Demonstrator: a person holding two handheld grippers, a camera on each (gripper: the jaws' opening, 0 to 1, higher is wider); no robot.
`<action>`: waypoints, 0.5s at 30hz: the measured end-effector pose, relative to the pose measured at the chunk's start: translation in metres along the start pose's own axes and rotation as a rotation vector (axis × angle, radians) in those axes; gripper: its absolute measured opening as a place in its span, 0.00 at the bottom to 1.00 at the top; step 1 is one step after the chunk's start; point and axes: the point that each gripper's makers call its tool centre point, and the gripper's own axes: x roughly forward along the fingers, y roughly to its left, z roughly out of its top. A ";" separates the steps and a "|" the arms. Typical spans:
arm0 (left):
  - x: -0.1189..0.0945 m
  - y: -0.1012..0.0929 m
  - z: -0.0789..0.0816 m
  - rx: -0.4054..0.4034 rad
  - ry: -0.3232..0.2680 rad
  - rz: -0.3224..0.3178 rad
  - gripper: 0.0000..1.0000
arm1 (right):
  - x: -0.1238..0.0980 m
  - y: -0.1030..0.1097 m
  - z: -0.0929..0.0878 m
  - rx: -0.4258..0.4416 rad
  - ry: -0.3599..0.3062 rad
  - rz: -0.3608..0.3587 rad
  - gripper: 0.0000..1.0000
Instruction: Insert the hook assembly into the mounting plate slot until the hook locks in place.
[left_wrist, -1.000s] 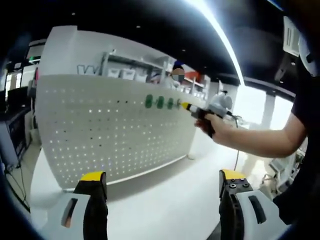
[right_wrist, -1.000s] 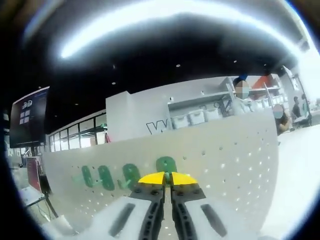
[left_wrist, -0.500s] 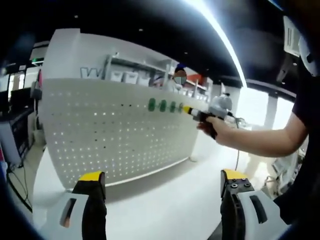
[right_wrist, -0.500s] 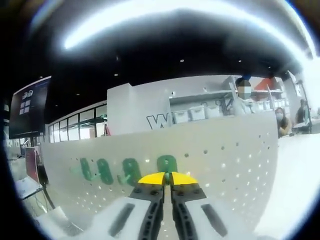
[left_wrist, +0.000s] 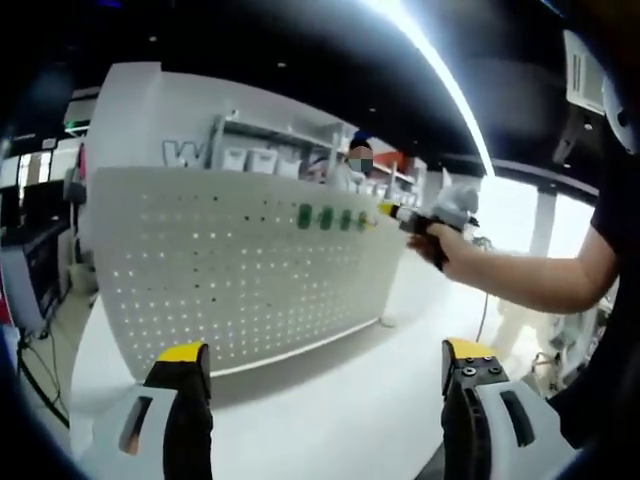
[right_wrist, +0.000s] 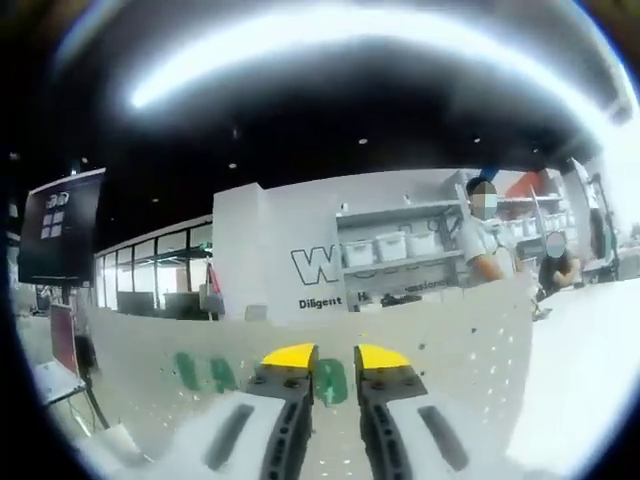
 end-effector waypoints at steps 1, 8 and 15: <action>0.000 0.000 0.002 -0.005 -0.010 0.001 1.00 | -0.001 0.003 0.004 0.003 0.000 0.022 0.18; -0.005 -0.001 0.000 -0.007 -0.013 0.001 1.00 | -0.018 0.017 0.003 -0.074 0.047 0.088 0.38; -0.010 0.001 -0.003 -0.011 -0.013 0.018 1.00 | -0.042 0.017 -0.015 -0.154 0.118 0.093 0.54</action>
